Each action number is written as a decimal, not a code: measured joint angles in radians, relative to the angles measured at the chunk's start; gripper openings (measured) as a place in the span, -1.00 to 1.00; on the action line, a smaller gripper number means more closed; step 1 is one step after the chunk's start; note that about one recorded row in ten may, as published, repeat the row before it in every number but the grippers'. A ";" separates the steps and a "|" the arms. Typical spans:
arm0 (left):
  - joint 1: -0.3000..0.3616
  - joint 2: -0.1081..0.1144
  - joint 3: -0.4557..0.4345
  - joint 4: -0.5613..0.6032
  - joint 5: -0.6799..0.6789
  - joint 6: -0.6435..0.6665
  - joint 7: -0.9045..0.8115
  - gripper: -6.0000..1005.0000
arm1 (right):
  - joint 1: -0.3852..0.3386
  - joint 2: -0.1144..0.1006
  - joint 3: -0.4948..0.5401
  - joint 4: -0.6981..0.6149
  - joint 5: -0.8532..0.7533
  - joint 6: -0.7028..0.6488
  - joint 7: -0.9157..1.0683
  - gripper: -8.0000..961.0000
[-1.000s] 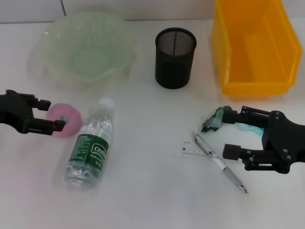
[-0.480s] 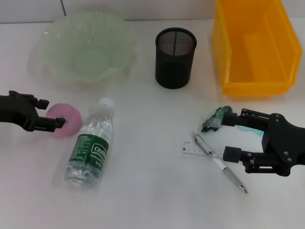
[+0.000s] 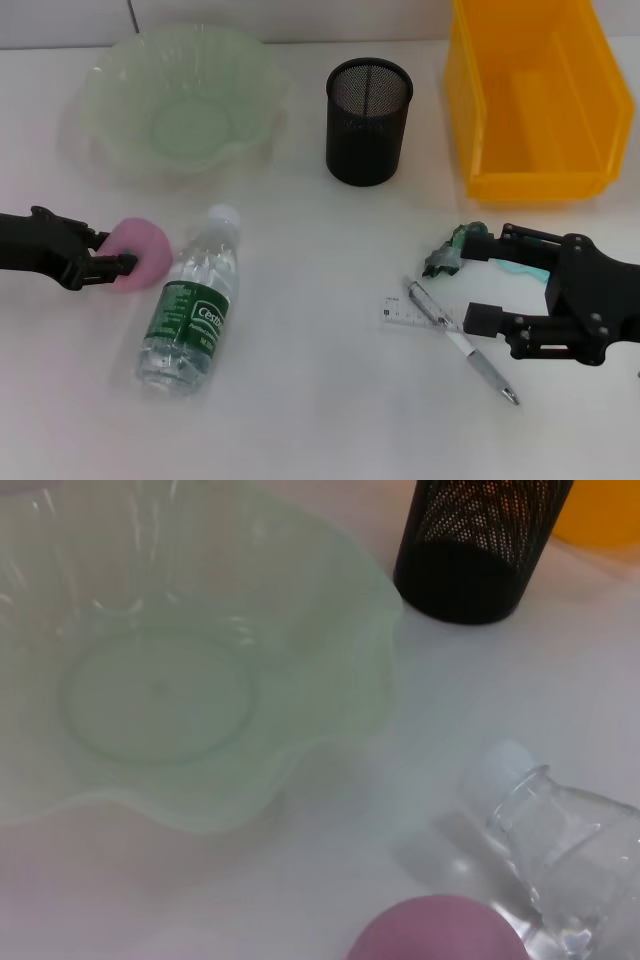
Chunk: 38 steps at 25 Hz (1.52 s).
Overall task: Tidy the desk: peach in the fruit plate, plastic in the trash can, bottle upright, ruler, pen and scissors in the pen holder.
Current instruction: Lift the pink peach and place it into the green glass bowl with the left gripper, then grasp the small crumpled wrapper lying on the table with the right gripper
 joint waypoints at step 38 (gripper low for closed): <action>-0.125 -0.011 0.070 -0.202 -0.492 -0.514 0.012 -0.24 | -0.011 0.003 0.000 0.023 0.000 -0.001 0.000 0.74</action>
